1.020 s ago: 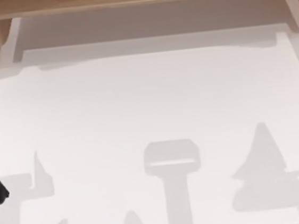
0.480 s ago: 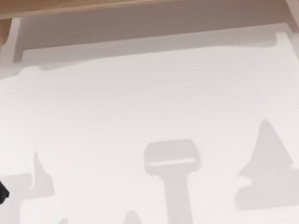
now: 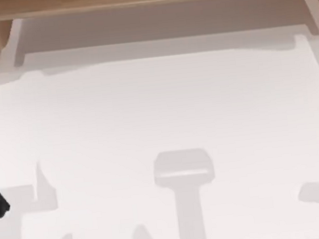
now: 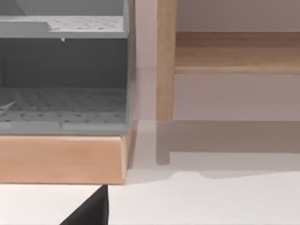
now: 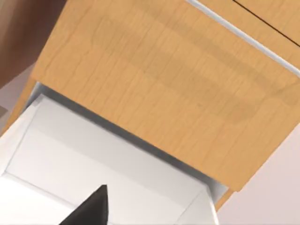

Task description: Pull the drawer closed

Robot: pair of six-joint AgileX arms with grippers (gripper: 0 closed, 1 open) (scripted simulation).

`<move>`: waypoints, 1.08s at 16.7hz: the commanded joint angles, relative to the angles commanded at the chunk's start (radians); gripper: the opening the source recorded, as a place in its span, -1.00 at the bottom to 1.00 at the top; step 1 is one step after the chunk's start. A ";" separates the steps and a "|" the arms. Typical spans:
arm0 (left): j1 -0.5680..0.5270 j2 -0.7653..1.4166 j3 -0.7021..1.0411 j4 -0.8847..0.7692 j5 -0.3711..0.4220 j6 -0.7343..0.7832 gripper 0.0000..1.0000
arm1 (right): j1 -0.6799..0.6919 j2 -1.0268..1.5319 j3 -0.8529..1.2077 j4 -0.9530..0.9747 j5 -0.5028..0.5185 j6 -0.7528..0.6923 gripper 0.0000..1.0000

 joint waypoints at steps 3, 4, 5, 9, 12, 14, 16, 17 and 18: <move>0.000 0.000 0.000 0.000 0.000 0.000 1.00 | -0.022 0.121 -0.042 0.148 -0.013 -0.250 1.00; 0.000 0.000 0.000 0.000 0.000 0.000 1.00 | -0.027 0.163 -0.054 0.197 -0.016 -0.335 1.00; 0.000 0.000 0.000 0.000 0.000 0.000 1.00 | -0.032 0.204 -0.064 0.245 -0.019 -0.418 1.00; 0.000 0.000 0.000 0.000 0.000 0.000 1.00 | -0.043 0.359 -0.086 0.423 -0.028 -0.724 1.00; 0.000 0.000 0.000 0.000 0.000 0.000 1.00 | -0.044 0.449 -0.088 0.524 -0.030 -0.899 1.00; 0.000 0.000 0.000 0.000 0.000 0.000 1.00 | -0.043 0.491 -0.087 0.570 -0.031 -0.977 1.00; 0.000 0.000 0.000 0.000 0.000 0.000 1.00 | -0.042 0.512 -0.085 0.593 -0.031 -1.016 1.00; 0.000 0.000 0.000 0.000 0.000 0.000 1.00 | -0.042 0.514 -0.085 0.595 -0.031 -1.020 1.00; 0.000 0.000 0.000 0.000 0.000 0.000 1.00 | -0.042 0.514 -0.085 0.595 -0.031 -1.020 1.00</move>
